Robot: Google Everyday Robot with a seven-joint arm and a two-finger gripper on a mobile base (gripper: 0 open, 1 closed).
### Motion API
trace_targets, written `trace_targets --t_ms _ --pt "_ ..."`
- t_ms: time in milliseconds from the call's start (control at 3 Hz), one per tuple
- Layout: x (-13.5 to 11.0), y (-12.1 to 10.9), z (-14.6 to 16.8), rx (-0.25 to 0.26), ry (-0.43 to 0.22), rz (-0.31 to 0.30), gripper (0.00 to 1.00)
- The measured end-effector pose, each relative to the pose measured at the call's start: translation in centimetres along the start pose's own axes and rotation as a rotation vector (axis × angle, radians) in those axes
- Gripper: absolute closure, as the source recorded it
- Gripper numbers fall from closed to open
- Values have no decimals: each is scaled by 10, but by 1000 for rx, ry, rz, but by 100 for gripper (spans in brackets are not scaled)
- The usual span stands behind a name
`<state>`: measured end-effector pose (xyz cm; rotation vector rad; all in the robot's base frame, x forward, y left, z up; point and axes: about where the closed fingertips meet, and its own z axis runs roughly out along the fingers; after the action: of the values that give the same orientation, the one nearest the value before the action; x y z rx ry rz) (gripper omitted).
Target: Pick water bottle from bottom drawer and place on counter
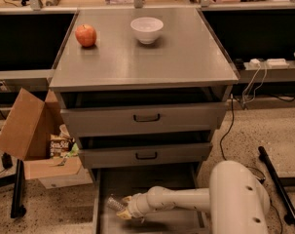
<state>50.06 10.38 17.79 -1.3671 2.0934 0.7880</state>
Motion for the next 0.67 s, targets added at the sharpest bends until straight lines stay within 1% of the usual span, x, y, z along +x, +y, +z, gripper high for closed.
trace_targets --t_ms 333,667 --pt "-24 -22 -34 -1 -159 -14 100" --pt "-13 -38 -74 17 -209 -53 100"
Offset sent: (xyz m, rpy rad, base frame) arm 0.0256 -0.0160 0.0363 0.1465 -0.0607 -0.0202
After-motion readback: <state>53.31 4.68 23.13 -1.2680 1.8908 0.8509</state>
